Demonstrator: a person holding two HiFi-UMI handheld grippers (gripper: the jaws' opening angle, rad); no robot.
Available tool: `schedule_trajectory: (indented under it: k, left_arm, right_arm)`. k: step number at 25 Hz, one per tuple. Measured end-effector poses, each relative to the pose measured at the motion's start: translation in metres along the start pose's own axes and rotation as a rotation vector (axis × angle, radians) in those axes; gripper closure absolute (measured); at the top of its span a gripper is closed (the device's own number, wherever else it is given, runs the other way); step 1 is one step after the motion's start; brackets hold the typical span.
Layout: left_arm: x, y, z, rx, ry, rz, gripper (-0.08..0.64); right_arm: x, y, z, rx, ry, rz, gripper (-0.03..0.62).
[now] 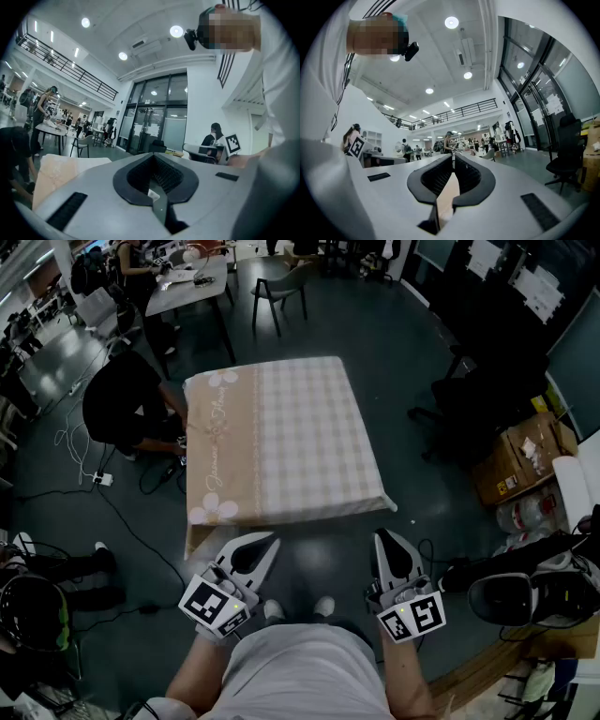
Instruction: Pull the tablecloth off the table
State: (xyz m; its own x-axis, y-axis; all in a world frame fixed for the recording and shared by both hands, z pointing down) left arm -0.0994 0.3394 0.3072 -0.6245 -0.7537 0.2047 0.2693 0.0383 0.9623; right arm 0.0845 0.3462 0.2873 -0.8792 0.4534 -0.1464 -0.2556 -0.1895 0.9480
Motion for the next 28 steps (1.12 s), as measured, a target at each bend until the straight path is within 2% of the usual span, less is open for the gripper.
schedule_trajectory:
  k: [3, 7, 12, 16, 22, 28]
  left_arm:
    - [-0.006, 0.005, -0.007, 0.03, 0.0, -0.01, 0.551]
    - [-0.016, 0.003, -0.017, -0.013, 0.026, 0.042, 0.551]
    - [-0.03, 0.009, -0.034, 0.012, 0.021, -0.012, 0.549]
    - [-0.041, 0.017, -0.05, 0.022, 0.017, -0.011, 0.549]
    - [-0.063, 0.035, -0.08, 0.045, -0.021, -0.025, 0.549]
    - [-0.063, 0.055, -0.091, 0.088, -0.074, -0.047, 0.549]
  right_arm:
    - [-0.002, 0.0, 0.001, 0.002, -0.012, -0.004, 0.561]
    - [-0.008, 0.001, 0.003, 0.002, -0.029, -0.008, 0.561]
    - [-0.025, -0.001, 0.01, 0.004, -0.041, -0.03, 0.561]
    - [-0.045, -0.009, 0.018, -0.033, -0.039, -0.066, 0.56]
    - [-0.084, -0.012, 0.036, -0.049, -0.056, -0.098, 0.56]
    - [-0.115, 0.002, 0.036, -0.041, -0.059, -0.132, 0.56]
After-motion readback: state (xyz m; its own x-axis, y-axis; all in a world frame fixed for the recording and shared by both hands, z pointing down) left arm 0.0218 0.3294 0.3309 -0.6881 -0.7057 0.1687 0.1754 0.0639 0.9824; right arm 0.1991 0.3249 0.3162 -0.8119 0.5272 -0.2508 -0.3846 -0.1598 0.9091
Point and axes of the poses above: the fingertips, and each gripper's own axes: z backward along the fingers, x to its left, y out of its underside, the point moved 1 cm from there along z, backward along the fingers, and after that the axes turned 12 degrees about -x, right-handed, at the moved point
